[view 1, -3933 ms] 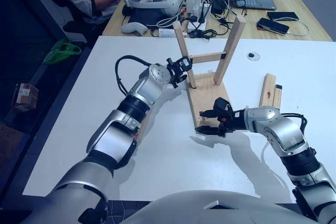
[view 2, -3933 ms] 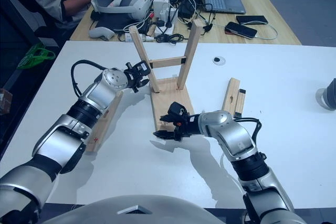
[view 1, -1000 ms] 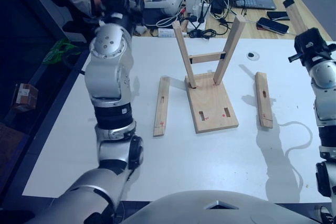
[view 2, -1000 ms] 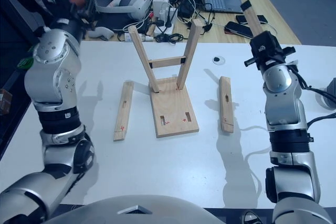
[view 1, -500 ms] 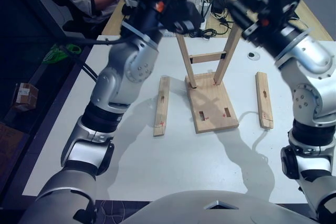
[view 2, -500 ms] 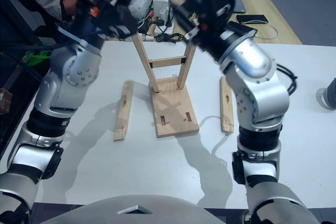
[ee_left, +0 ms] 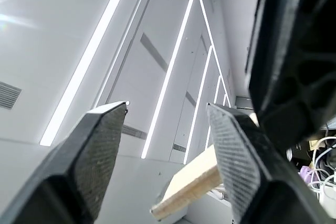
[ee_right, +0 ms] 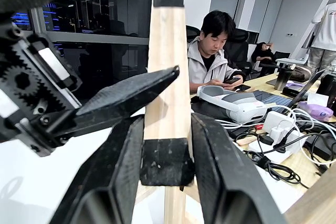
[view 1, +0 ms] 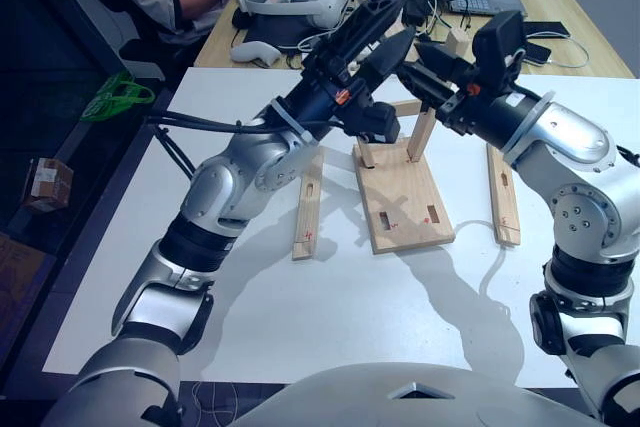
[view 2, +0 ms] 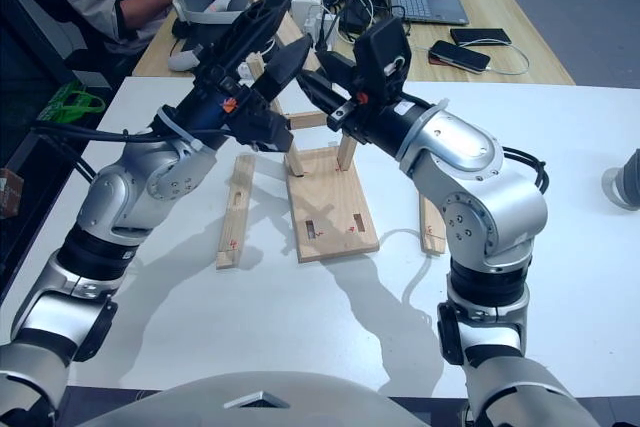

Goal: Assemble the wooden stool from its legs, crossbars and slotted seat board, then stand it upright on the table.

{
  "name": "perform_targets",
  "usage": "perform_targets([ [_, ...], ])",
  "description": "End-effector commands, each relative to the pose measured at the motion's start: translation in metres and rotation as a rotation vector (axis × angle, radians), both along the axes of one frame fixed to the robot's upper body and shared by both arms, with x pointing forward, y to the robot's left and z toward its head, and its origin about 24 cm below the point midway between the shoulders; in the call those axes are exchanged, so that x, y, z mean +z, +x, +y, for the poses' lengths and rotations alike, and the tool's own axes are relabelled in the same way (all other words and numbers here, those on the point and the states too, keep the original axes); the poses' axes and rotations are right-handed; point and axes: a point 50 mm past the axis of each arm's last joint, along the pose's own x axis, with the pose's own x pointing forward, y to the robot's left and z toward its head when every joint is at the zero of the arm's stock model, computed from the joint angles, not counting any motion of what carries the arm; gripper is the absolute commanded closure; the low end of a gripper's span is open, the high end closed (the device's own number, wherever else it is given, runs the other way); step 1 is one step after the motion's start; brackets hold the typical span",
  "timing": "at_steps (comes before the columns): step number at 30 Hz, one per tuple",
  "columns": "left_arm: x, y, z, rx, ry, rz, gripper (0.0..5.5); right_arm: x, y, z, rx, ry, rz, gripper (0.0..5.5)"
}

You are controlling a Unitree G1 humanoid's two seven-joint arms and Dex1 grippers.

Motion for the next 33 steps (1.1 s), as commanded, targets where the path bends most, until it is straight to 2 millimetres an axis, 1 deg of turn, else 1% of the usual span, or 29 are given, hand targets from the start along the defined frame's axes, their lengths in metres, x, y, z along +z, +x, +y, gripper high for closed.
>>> perform_targets([
  [1,-0.023,-0.002,0.009,-0.005,0.132,0.065,2.64,0.009,-0.004,0.003,0.036,0.009,-0.031,4.22],
  [7,-0.026,-0.004,0.026,-0.009,0.187,0.062,2.64,0.004,-0.003,-0.005,-0.006,-0.032,-0.020,4.22],
  [10,-0.028,-0.005,0.029,-0.015,0.222,0.063,2.64,0.004,-0.002,-0.007,-0.017,-0.038,-0.016,4.22],
  [13,-0.023,-0.003,0.025,-0.007,0.203,0.048,2.64,0.002,-0.004,-0.004,0.010,-0.042,0.002,4.22],
  [18,-0.016,0.002,0.022,0.040,0.168,0.032,2.64,-0.007,-0.011,0.001,0.036,-0.051,0.064,4.22],
  [22,-0.020,0.004,0.020,0.054,0.179,0.046,2.64,-0.012,-0.014,0.004,0.037,-0.058,0.091,4.22],
  [28,-0.027,-0.001,0.009,0.013,0.215,0.079,2.64,-0.013,-0.010,0.006,0.008,-0.059,0.106,4.22],
  [29,-0.028,-0.001,0.007,0.007,0.223,0.082,2.84,-0.013,-0.009,0.006,0.004,-0.058,0.107,4.22],
  [30,-0.029,-0.002,0.006,0.000,0.231,0.083,2.89,-0.013,-0.009,0.007,0.000,-0.058,0.108,4.22],
  [31,-0.029,-0.002,0.004,-0.005,0.238,0.083,3.10,-0.013,-0.008,0.007,-0.003,-0.058,0.109,4.22],
  [33,-0.029,-0.001,0.003,-0.007,0.247,0.085,3.31,-0.013,-0.008,0.008,-0.006,-0.060,0.110,4.22],
])
